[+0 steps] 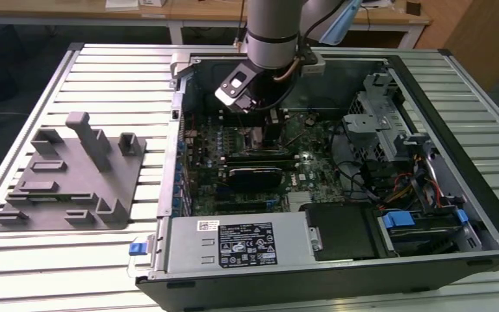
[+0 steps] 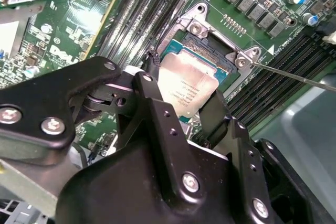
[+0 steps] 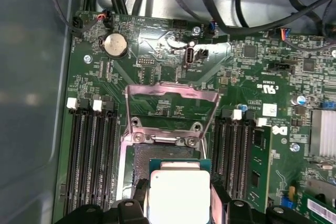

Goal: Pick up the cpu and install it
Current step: 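Place the cpu into insertion slot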

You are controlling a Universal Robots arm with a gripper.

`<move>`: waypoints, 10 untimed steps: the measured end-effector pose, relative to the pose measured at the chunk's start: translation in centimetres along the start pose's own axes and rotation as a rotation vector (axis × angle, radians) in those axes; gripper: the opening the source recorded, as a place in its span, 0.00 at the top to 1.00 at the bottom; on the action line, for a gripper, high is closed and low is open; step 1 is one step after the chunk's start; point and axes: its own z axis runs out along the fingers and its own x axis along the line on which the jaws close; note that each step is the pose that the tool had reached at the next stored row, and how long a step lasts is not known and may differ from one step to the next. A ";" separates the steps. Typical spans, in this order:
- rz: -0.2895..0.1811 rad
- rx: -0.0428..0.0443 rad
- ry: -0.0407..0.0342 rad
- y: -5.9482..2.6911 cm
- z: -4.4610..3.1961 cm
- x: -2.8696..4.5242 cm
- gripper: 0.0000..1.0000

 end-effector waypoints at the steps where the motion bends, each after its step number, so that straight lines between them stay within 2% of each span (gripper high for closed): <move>1: -0.002 0.0000 0.0001 0.00 0.10 0.03 0.45; 10: -0.005 0.0021 0.0005 0.00 0.76 0.31 0.45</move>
